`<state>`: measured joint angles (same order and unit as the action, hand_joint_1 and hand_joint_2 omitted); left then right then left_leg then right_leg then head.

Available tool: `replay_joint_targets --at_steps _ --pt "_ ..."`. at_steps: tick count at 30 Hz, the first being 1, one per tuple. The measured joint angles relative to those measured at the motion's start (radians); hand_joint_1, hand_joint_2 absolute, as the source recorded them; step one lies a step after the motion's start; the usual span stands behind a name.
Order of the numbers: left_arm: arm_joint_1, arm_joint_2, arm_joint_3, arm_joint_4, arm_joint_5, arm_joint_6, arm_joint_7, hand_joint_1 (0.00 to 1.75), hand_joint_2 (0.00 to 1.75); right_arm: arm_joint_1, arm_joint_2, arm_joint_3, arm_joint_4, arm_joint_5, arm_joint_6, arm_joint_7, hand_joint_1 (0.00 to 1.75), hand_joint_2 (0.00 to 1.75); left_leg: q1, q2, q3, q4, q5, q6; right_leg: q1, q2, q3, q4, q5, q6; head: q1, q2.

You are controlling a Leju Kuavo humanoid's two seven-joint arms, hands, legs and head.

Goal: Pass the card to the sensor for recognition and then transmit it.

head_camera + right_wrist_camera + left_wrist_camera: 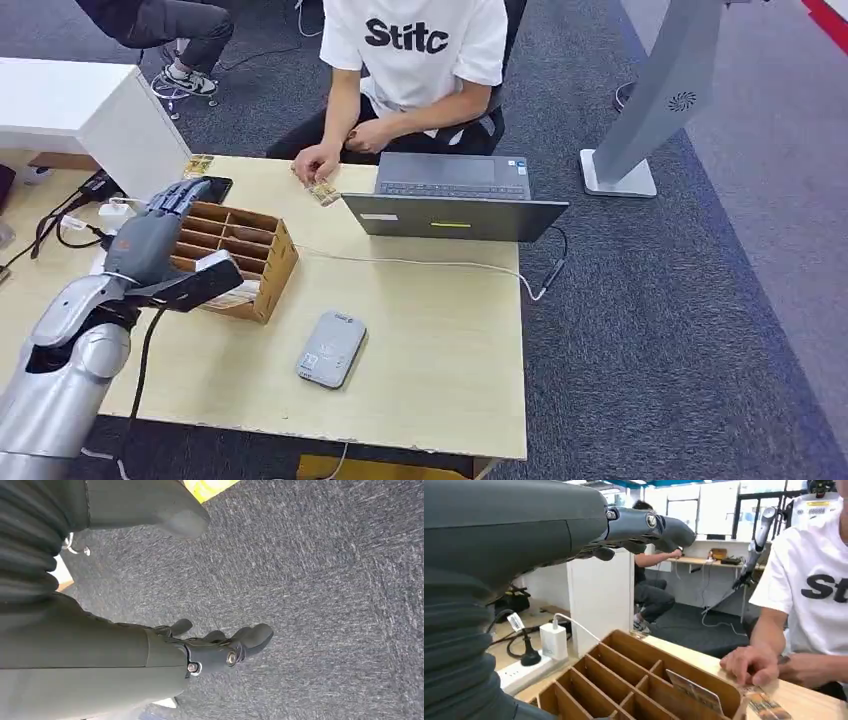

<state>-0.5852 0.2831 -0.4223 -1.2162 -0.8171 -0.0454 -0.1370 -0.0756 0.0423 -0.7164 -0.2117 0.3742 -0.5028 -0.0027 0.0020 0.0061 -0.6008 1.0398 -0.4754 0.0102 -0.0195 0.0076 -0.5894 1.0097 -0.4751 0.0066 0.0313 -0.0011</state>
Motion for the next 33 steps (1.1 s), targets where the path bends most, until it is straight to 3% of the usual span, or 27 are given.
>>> replay_joint_targets --at_steps 10,26,33 --pt "-0.002 0.062 -0.107 -0.112 0.186 -0.2 -0.053 0.0 1.75 0.0 0.0 -0.028 0.0 0.014 0.0 -0.004 0.0 1.75 0.0 0.0 0.0 0.0 0.0 0.0 0.0 0.0 0.0 0.0 0.0 0.0 0.0 0.0" --pt "-0.012 0.123 -0.157 -0.19 0.25 -0.251 -0.061 0.0 1.75 0.0 0.0 -0.043 0.0 0.017 0.0 -0.007 0.0 1.75 0.0 0.0 0.0 0.0 0.0 0.0 0.0 0.0 0.0 0.0 0.0 0.0 0.0 0.0" --pt "-0.072 0.222 -0.212 -0.226 0.391 -0.339 -0.008 0.0 1.75 -0.001 0.0 -0.051 0.0 0.035 0.0 -0.01 0.0 1.75 0.0 0.0 0.0 0.0 0.0 0.0 0.0 0.0 0.0 0.0 0.0 0.0 0.0 0.0"
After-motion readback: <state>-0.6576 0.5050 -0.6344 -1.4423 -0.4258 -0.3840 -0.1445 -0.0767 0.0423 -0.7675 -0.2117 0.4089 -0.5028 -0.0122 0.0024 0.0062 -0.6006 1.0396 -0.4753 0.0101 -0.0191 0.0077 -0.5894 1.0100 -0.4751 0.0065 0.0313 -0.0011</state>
